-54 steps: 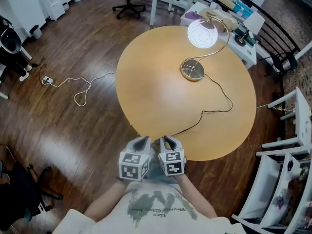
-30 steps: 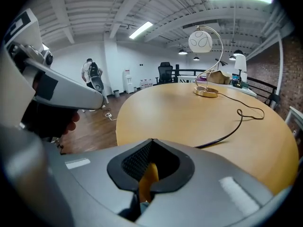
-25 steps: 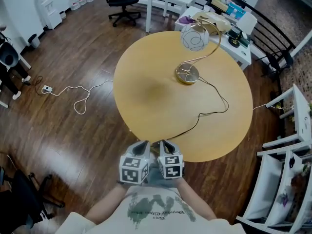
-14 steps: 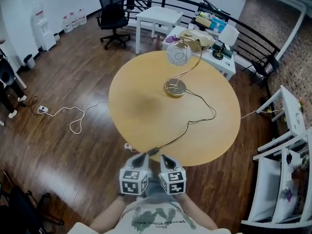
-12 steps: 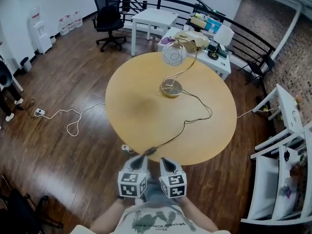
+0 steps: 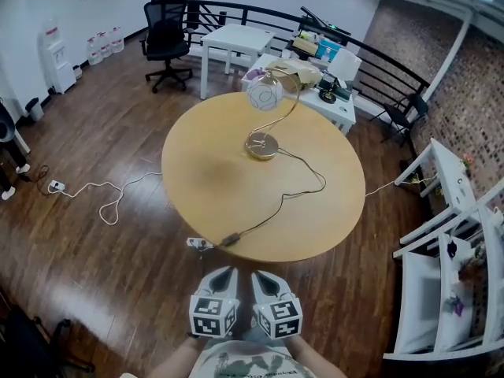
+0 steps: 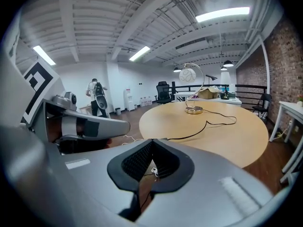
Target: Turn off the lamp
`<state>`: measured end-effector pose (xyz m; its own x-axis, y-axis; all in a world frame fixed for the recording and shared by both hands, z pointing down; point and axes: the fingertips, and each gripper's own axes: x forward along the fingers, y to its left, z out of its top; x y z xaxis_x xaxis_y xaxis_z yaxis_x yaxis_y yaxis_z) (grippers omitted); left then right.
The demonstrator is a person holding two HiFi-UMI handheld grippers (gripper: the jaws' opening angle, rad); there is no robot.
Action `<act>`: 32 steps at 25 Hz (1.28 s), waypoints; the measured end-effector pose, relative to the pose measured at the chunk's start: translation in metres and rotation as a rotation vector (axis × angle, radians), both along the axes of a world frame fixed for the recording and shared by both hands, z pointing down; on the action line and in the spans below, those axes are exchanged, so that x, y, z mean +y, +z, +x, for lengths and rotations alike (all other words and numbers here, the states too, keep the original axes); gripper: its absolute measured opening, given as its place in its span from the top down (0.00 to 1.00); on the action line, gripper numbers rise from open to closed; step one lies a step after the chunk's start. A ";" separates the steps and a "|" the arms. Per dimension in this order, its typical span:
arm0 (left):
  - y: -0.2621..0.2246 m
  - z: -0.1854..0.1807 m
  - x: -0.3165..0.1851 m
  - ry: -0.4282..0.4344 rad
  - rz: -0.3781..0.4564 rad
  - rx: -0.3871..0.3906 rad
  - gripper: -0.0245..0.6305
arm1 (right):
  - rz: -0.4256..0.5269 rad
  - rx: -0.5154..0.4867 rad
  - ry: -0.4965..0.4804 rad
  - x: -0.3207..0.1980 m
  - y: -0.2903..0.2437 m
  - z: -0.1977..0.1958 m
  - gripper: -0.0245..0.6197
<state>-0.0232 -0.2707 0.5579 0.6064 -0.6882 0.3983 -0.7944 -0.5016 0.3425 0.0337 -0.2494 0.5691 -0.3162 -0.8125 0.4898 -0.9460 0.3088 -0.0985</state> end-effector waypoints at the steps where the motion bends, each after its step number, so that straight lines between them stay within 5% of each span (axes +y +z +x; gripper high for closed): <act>1: -0.004 -0.001 0.003 -0.008 0.010 -0.001 0.96 | 0.011 -0.002 -0.013 0.004 -0.004 -0.002 0.96; 20: -0.049 0.086 0.132 -0.055 0.114 -0.020 0.96 | 0.159 -0.073 -0.081 0.131 -0.059 0.074 0.96; 32: -0.058 0.095 0.189 -0.098 0.134 -0.068 0.96 | 0.188 -0.110 -0.144 0.181 -0.066 0.082 0.96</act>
<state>0.0717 -0.0821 0.5001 0.5090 -0.7920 0.3370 -0.8605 -0.4585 0.2221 0.1154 -0.0683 0.5034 -0.4784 -0.8287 0.2906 -0.8777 0.4622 -0.1268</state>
